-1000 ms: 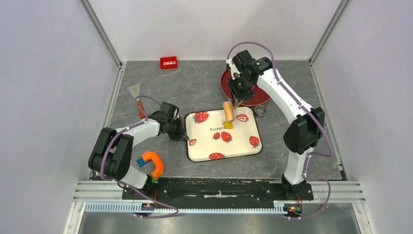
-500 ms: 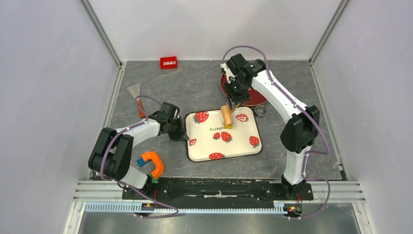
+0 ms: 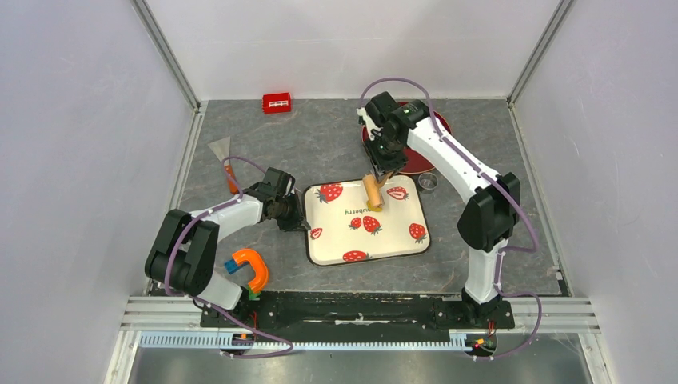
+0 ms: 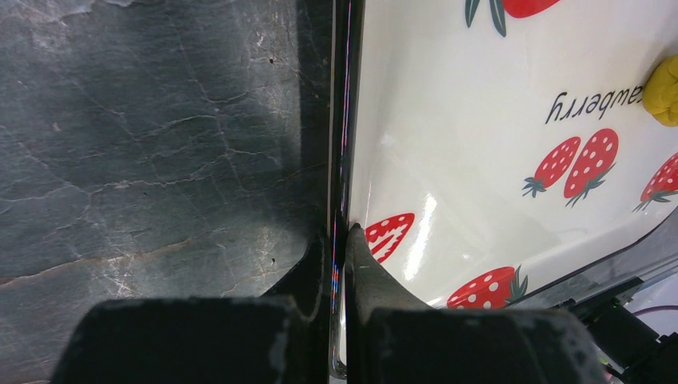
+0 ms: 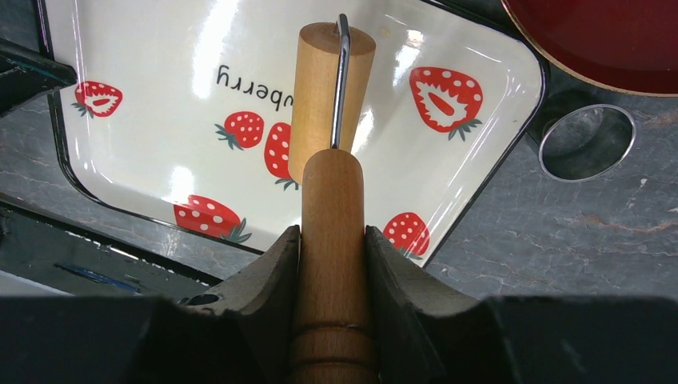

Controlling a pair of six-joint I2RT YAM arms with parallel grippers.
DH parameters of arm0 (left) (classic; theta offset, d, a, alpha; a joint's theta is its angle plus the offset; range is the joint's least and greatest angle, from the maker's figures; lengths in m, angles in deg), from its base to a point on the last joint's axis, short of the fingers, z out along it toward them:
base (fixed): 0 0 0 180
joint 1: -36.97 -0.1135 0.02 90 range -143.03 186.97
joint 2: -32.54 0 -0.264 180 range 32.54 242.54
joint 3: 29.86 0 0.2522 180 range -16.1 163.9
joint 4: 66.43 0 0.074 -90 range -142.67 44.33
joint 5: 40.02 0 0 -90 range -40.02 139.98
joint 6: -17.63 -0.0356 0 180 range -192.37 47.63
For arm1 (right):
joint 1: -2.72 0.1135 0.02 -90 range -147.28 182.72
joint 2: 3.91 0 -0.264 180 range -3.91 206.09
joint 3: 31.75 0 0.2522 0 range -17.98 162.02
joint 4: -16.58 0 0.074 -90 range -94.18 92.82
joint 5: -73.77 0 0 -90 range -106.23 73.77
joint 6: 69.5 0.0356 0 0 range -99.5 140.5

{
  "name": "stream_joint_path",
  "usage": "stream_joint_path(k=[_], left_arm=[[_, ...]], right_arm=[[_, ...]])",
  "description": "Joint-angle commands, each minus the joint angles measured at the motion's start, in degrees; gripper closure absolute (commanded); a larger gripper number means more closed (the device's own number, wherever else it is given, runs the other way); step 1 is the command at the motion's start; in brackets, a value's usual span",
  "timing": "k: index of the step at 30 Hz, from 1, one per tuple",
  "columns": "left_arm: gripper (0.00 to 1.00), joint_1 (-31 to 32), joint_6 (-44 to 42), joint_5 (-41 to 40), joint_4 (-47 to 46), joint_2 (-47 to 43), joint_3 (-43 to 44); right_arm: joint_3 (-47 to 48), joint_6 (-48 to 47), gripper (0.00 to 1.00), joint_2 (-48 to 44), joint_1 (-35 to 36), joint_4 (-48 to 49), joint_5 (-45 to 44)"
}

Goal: Roll out the dumpling wrappers from the dough

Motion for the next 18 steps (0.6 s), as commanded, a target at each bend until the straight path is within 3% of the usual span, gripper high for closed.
stream_joint_path(k=[1, 18], left_arm=[[0.98, 1.3, 0.3, -3.9, 1.8, 2.3, -1.7], [0.98, 1.5, 0.3, -4.1, 1.8, 2.7, -1.6]], right_arm=[[-0.2, -0.2, 1.0, -0.2, 1.2, 0.1, -1.3], [-2.1, 0.1, 1.0, -0.5, 3.5, -0.5, -9.5]])
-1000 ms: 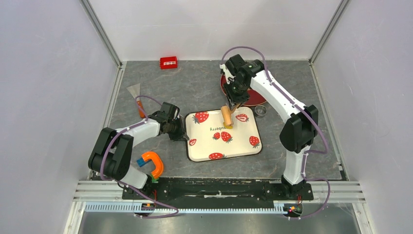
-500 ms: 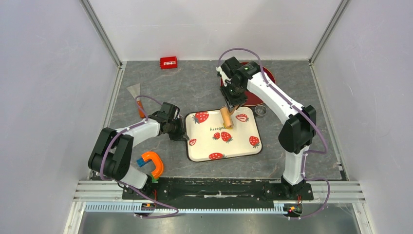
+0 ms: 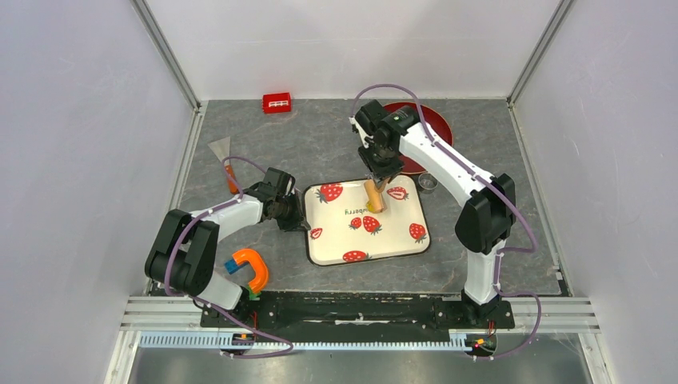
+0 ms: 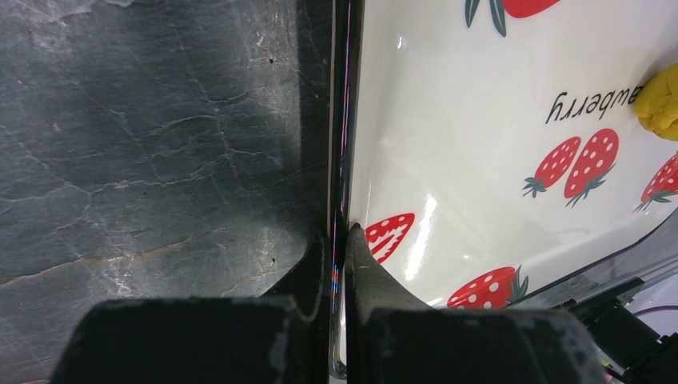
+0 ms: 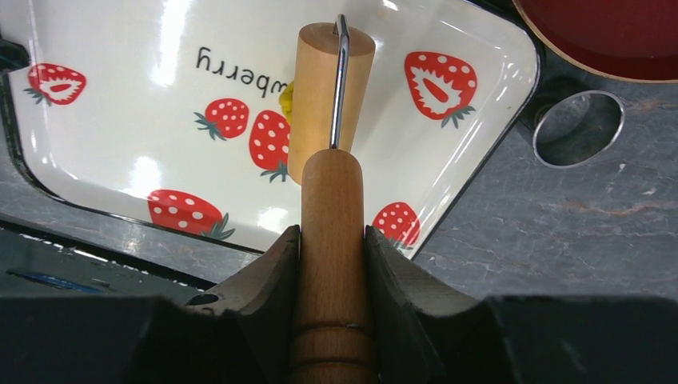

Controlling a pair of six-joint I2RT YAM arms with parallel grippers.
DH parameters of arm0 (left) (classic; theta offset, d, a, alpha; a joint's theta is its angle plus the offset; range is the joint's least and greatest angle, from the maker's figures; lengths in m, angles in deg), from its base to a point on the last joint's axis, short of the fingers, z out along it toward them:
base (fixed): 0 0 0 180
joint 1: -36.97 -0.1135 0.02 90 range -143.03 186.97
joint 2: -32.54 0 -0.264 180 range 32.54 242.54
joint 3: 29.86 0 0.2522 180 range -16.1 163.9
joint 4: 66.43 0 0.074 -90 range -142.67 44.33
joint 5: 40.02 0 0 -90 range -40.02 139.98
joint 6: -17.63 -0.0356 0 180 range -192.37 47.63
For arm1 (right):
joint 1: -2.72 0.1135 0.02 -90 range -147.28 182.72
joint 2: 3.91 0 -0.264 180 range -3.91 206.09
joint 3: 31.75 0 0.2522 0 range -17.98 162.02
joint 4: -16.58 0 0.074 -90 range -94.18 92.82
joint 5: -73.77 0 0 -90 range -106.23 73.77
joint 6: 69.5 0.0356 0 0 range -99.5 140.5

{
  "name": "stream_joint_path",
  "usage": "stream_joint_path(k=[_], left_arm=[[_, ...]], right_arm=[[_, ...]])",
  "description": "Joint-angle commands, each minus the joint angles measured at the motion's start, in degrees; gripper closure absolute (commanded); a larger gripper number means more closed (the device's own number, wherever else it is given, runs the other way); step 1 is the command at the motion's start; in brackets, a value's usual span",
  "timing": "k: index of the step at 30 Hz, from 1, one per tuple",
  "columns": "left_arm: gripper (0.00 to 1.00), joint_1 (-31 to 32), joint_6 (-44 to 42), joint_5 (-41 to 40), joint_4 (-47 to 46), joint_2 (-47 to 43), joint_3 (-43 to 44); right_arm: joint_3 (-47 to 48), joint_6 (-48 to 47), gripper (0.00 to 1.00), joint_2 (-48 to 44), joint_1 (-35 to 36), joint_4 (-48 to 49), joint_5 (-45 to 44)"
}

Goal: Roll out the dumpling wrappers from the dough

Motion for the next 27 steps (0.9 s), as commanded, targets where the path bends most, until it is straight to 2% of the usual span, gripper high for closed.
stream_joint_path(k=[1, 8, 18, 27], left_arm=[[0.98, 1.4, 0.3, -4.0, 1.8, 2.7, -1.6], [0.98, 1.6, 0.3, -4.1, 1.8, 2.7, -1.7], [0.98, 1.7, 0.3, -4.1, 1.8, 3.0, -1.7], [0.98, 1.9, 0.3, -4.2, 1.8, 3.2, -1.6]], right_arm=[[-1.1, -0.1, 1.0, -0.5, -0.2, 0.1, -4.5], [-3.4, -0.4, 1.0, -1.2, 0.1, 1.7, -2.3], [2.0, 0.6, 1.0, -4.0, 0.2, 1.2, -5.2], [3.9, 0.3, 1.0, -4.2, 0.3, 0.2, -0.4]])
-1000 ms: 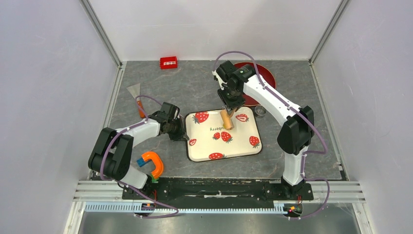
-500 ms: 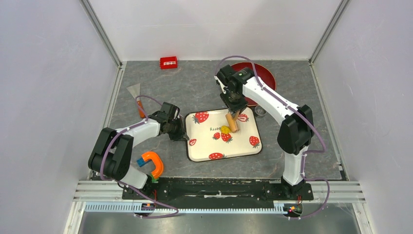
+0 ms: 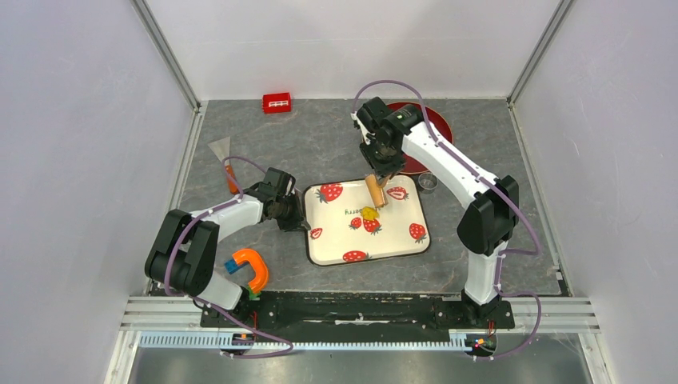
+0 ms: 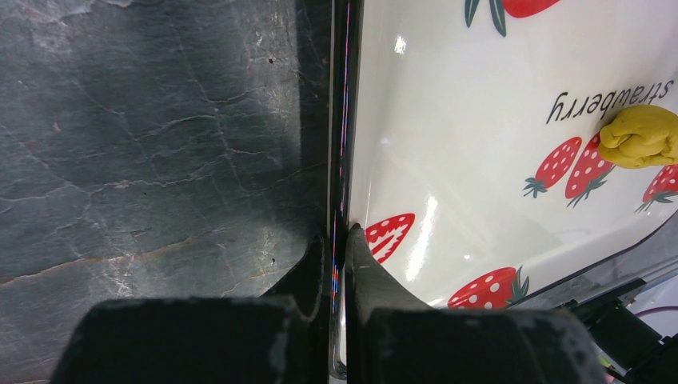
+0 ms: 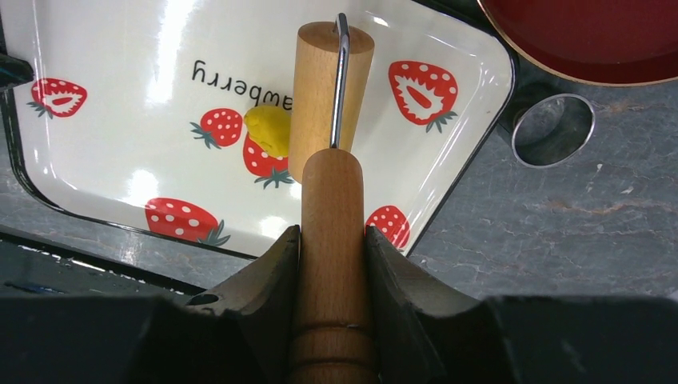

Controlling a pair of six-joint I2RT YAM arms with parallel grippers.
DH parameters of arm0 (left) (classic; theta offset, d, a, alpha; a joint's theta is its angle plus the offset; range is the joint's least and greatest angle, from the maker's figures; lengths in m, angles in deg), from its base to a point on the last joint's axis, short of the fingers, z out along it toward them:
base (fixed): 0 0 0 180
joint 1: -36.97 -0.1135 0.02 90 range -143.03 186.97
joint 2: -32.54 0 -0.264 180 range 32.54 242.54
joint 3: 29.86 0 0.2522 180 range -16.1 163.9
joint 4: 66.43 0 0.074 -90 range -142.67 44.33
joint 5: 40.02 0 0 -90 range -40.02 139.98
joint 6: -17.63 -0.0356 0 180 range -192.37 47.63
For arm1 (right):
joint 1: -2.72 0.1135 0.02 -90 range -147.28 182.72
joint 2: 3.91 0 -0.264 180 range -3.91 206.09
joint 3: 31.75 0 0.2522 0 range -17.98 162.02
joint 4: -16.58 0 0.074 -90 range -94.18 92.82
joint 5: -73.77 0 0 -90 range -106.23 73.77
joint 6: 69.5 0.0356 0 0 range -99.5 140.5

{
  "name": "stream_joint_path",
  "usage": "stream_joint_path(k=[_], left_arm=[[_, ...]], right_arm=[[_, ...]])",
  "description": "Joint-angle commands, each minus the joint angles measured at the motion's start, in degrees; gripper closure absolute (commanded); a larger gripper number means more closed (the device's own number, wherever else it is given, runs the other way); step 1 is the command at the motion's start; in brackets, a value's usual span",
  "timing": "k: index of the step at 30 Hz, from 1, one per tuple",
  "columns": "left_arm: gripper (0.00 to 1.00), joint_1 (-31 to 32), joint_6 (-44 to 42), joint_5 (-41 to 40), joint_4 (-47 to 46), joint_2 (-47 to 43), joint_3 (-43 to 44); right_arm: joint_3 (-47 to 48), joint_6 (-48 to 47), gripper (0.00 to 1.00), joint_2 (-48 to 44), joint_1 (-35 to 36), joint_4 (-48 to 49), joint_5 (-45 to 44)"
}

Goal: Roll out the dumpling wrappers from the dough

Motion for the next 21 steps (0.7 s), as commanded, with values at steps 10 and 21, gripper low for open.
stream_joint_path(k=[10, 21], left_arm=[[0.98, 2.0, 0.3, -4.0, 1.8, 3.7, -1.3], [0.98, 2.1, 0.3, -4.0, 1.8, 3.7, -1.4]], right_arm=[[2.9, 0.0, 1.0, -2.3, 1.8, -0.6, 4.8], [0.9, -0.8, 1.0, -0.8, 4.0, -0.3, 3.7]])
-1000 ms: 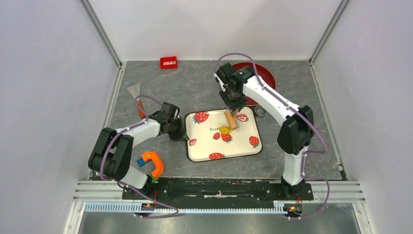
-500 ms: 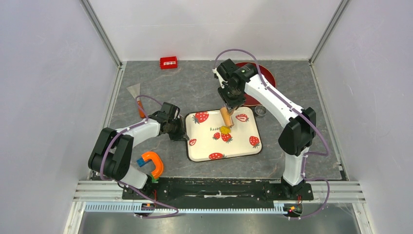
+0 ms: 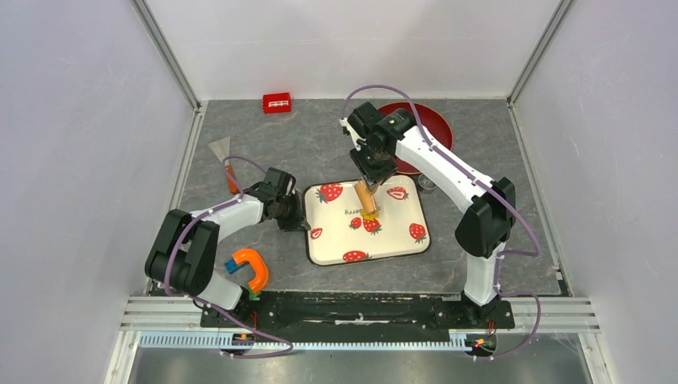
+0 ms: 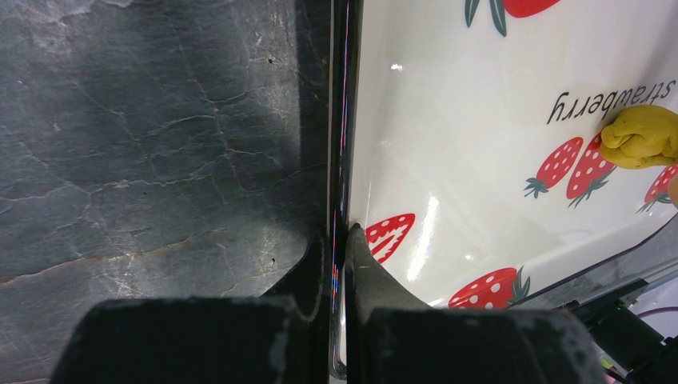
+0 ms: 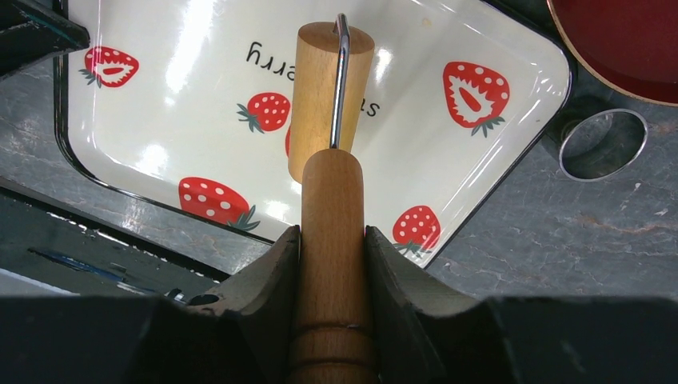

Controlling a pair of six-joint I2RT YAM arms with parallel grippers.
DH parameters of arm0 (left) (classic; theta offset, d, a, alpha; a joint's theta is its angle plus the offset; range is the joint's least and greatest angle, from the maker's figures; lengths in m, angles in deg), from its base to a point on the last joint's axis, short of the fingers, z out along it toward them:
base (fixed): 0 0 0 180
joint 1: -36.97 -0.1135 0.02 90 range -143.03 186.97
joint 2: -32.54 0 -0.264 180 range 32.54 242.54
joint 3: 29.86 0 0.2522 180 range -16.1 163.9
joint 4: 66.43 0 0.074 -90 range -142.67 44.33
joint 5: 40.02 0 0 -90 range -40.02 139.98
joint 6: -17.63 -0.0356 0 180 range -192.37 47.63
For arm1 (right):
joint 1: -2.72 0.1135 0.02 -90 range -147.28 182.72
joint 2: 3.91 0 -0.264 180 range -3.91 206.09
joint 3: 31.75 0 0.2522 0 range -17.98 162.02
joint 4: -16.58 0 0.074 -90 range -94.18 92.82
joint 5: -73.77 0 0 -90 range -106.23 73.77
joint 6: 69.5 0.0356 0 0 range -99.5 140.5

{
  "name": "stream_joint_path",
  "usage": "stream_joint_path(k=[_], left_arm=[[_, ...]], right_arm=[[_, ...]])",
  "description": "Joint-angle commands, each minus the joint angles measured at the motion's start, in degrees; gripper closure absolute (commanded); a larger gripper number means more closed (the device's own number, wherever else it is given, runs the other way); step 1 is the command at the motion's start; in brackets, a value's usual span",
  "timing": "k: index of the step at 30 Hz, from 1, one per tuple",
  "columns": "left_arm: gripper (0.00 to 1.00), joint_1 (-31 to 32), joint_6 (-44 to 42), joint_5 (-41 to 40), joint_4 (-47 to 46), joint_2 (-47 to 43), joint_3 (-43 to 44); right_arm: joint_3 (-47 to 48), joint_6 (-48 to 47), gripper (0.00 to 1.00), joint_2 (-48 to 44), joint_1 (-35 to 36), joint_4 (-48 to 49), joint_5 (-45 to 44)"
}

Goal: Roll out the dumpling wrappers from the dough

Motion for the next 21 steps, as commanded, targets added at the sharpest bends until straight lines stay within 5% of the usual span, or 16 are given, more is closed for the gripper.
stream_joint_path(k=[1, 21], left_arm=[[0.98, 1.9, 0.3, -3.9, 1.6, 3.6, -1.6], [0.98, 1.8, 0.1, -4.1, 1.6, 4.0, -1.4]], right_arm=[[0.1, -0.6, 1.0, -0.7, 1.2, 0.2, -0.8], [-5.1, -0.9, 1.0, -1.1, 3.5, 1.4, -7.3]])
